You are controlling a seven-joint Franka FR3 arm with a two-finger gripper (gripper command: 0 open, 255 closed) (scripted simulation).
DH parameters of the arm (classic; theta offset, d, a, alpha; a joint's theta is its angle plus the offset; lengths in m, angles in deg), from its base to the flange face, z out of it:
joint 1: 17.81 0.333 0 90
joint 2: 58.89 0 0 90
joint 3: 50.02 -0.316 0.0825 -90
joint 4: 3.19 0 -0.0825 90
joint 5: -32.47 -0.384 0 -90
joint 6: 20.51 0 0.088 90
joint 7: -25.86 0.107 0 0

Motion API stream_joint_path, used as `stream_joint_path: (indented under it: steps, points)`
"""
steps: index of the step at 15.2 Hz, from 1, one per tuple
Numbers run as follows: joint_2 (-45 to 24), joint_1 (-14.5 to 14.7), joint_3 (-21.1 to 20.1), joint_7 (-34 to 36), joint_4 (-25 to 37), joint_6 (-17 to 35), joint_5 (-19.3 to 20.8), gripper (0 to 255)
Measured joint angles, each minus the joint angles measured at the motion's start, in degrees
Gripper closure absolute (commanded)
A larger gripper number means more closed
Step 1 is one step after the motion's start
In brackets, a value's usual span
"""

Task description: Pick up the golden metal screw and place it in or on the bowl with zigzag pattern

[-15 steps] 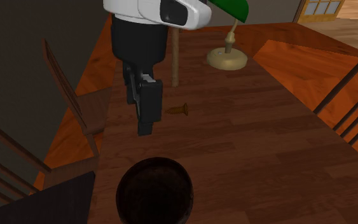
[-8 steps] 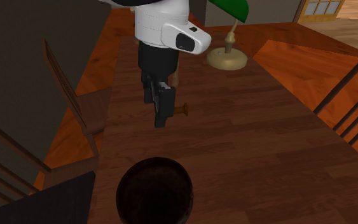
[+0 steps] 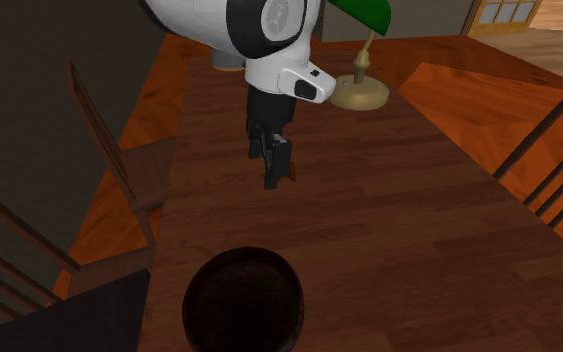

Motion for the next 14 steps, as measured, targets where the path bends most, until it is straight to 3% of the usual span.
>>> stream_joint_path:
  steps: [10, 14]
  points:
    - [-22.4, 6.6, 1.5, 6.0, 24.5, -1.3, 4.0, 0]
    - [-25.2, 7.3, 1.8, 6.4, 26.6, -0.4, 4.3, 0]
